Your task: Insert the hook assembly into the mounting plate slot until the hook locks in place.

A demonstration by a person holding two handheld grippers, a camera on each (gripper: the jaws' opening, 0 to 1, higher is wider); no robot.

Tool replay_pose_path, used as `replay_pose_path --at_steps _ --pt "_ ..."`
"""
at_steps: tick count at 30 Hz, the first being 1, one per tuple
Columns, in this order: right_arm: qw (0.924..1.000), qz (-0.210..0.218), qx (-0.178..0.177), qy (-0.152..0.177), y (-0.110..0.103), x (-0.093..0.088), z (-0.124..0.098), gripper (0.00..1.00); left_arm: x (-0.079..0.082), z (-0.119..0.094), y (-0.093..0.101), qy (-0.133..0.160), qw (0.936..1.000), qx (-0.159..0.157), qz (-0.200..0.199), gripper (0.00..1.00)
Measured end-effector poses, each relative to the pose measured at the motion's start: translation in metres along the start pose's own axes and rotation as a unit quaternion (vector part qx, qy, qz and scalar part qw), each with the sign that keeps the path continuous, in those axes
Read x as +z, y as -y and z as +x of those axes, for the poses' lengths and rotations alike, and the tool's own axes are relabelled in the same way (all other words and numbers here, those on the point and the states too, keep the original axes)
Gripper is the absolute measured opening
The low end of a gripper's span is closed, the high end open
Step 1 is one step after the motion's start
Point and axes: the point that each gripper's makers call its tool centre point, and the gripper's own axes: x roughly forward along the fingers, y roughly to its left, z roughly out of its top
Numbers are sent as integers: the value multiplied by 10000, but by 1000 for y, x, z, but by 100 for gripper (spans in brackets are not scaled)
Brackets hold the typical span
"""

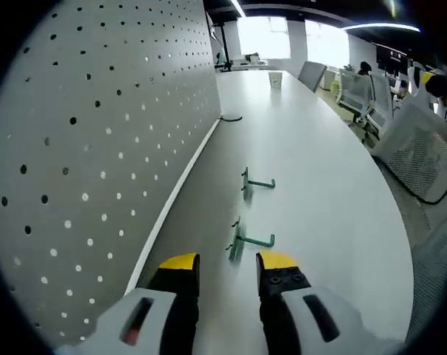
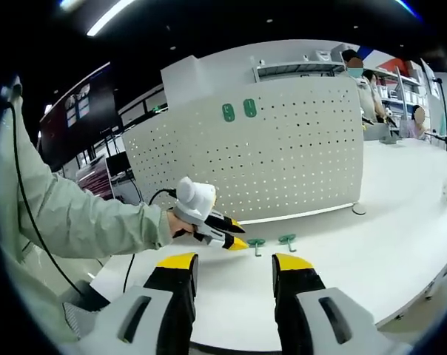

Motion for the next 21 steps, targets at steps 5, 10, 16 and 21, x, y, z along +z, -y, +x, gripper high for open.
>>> replay_pose_path --at_steps 5,10,16,21 --pt "10000 78 -53 -15 3 -2 0 39 -3 9 0 -48 10000 -44 -29 31" --pt "9999 130 -73 -2 4 -2 -1 38 -4 15 -1 -69 9999 -70 -52 30" --pt "9998 139 -119 13 6 0 -2 38 -4 20 -1 -60 9998 -130 -130 28" --pt "9998 151 -142 25 8 1 -2 38 -2 25 -2 -8 9995 -186 -262 25"
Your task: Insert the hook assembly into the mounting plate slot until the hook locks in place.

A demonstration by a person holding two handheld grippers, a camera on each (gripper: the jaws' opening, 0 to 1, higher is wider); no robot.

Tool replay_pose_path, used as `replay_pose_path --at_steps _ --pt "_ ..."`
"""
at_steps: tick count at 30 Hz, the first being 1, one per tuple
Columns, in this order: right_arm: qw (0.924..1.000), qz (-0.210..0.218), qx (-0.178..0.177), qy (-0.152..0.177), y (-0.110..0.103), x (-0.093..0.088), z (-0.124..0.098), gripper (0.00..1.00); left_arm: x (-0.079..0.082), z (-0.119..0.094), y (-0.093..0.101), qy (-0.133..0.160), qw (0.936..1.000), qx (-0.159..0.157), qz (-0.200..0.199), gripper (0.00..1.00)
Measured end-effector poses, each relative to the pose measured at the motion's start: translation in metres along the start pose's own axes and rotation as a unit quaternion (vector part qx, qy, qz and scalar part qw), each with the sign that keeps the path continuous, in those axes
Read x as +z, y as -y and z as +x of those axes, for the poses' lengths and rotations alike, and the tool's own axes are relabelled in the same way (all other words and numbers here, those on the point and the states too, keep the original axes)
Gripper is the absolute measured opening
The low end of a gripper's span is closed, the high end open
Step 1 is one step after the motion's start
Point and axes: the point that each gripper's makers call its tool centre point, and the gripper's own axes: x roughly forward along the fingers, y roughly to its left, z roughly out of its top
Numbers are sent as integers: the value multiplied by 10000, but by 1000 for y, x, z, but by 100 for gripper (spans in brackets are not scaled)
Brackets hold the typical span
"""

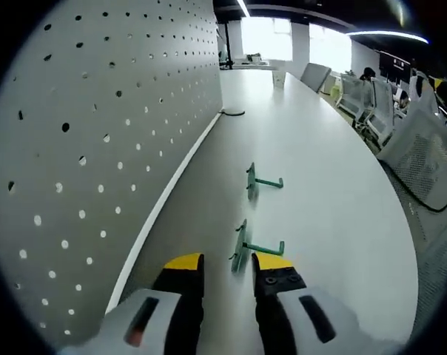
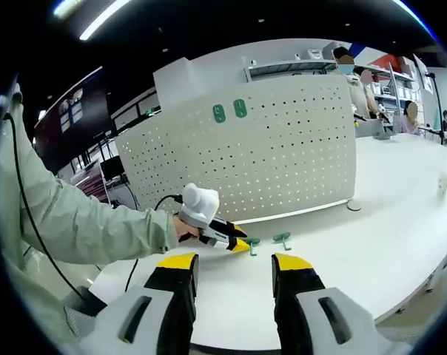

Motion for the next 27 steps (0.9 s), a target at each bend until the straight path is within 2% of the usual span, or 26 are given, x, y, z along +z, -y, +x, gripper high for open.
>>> replay_pose_path --at_steps 6,19,27 --pt "10000 -7 -2 5 0 1 0 38 2 4 3 60 9998 -124 -140 17" --pt "10000 23 -36 19 2 1 -2 38 5 6 6 119 9999 -59 -50 5" --pt "10000 -2 7 49 -2 4 -2 37 4 4 3 146 9985 17 -525 3"
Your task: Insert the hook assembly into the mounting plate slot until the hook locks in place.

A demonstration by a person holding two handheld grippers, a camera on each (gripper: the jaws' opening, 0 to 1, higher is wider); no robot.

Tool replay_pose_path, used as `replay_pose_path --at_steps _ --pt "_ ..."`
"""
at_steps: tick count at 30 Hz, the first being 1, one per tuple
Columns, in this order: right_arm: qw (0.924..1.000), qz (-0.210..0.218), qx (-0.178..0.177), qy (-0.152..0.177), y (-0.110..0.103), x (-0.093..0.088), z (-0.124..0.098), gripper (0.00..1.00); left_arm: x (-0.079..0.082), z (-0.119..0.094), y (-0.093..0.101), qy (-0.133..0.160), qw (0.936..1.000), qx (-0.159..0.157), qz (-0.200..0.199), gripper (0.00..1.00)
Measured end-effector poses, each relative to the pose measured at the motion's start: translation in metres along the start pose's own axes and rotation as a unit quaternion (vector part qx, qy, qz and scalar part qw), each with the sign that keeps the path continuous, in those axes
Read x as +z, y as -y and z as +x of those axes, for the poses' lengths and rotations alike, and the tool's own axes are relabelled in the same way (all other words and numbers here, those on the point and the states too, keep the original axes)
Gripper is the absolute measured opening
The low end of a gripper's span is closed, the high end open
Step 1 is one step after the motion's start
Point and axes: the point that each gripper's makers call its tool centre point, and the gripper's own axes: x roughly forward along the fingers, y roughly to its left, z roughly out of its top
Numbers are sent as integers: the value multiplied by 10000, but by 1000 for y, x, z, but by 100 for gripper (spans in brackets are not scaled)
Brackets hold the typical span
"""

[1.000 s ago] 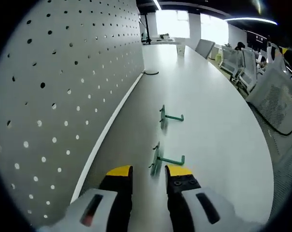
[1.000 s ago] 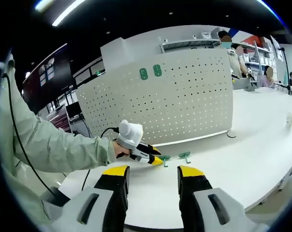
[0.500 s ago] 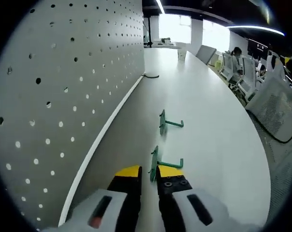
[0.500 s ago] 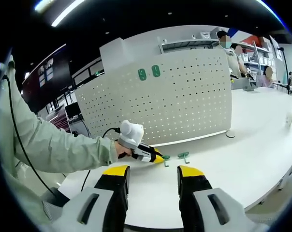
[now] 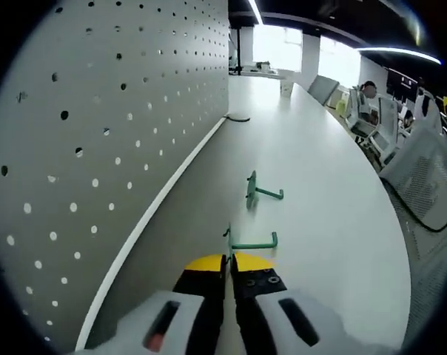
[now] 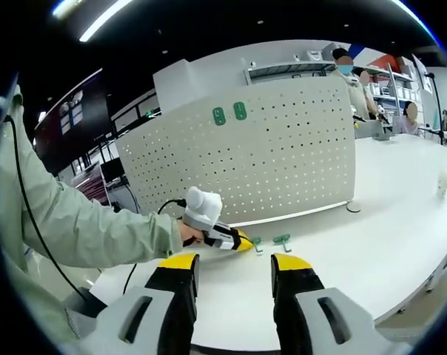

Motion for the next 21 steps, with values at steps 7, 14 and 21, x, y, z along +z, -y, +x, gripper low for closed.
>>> replay_pose_path --at_steps 7,14,21 --pt "10000 -15 25 61 -1 5 0 37 -6 -13 0 87 9994 251 -242 3" --pt "9999 -70 43 112 0 11 -1 37 1 -39 1 463 9967 426 -505 3" --pt "9997 -113 112 166 -2 17 -1 37 11 -61 1 745 9938 554 -614 3"
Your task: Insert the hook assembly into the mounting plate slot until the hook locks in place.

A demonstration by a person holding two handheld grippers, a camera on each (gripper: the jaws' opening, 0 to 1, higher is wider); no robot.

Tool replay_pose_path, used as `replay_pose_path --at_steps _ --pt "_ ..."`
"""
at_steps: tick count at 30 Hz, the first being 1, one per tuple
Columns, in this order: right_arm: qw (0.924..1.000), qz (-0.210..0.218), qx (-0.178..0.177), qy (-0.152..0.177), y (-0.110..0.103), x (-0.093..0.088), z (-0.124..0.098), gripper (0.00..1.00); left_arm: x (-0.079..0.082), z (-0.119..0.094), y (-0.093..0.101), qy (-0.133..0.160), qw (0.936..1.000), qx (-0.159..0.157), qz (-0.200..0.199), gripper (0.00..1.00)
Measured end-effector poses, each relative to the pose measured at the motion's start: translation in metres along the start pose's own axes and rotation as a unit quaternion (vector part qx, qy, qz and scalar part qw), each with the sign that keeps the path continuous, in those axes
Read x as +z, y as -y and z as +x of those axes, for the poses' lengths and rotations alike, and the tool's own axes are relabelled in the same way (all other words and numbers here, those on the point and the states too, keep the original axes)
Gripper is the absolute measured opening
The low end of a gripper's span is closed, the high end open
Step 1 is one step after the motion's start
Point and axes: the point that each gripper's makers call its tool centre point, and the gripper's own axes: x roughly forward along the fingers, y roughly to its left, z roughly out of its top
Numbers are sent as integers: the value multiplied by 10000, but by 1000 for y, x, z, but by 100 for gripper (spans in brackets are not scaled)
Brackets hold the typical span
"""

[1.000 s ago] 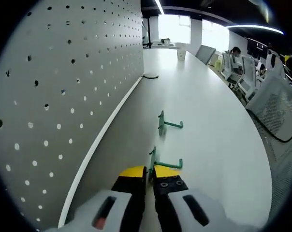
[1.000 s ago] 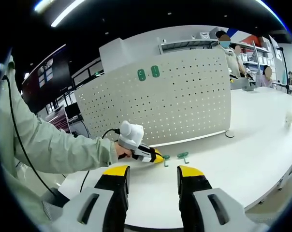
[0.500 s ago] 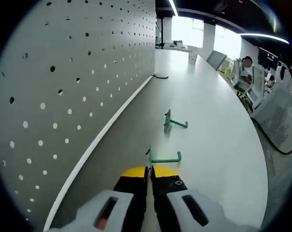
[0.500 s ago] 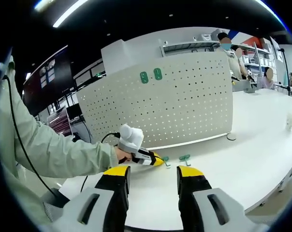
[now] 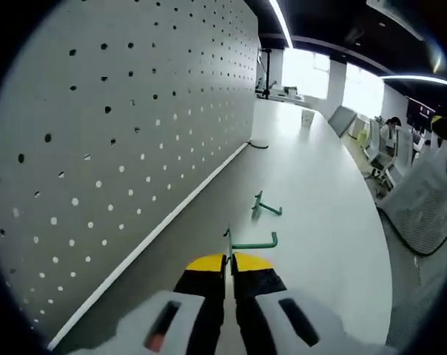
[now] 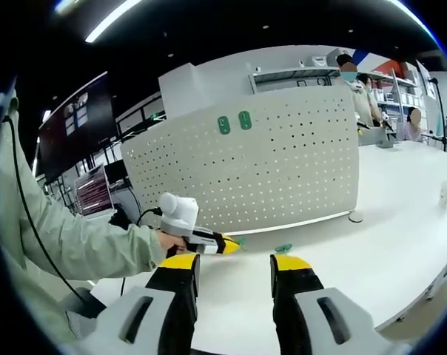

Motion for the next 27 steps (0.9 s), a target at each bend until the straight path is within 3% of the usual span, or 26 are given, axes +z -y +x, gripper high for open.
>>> replay_pose_path --at_steps 9,22,27 --pt "9999 -65 78 104 -3 9 -1 37 16 -20 -2 373 9988 206 -229 3" --pt "9991 -111 283 312 -12 26 -1 36 38 -60 11 846 9952 333 -373 3" --pt "9986 -132 400 322 -19 27 0 36 61 -82 16 1351 9877 396 -681 3"
